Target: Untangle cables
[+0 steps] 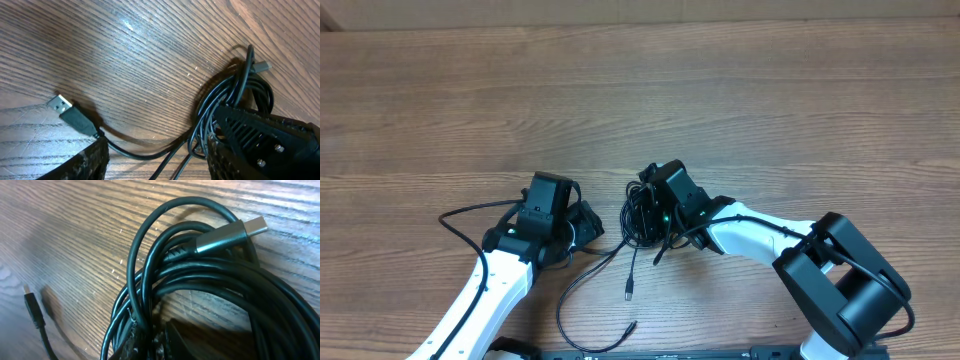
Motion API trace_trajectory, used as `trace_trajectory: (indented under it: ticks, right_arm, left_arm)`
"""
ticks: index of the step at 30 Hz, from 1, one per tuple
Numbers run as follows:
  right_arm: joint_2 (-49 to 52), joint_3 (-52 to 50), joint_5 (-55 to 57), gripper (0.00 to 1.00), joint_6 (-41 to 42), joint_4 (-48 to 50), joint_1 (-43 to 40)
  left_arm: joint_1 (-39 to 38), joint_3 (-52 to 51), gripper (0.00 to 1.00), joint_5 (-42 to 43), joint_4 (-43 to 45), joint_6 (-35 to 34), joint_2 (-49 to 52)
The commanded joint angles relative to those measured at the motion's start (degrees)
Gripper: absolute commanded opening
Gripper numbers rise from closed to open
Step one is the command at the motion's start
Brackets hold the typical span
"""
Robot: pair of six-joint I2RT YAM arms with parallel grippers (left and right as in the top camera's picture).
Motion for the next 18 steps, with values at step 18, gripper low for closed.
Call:
trace_trajectory:
  ticks: [18]
  right_arm:
    - [-8.2, 1.1, 0.6, 0.04, 2.4, -6.4, -0.6]
  left_arm:
    - [-0.2, 0.4, 0.91, 7.9, 2.8, 4.8, 0.1]
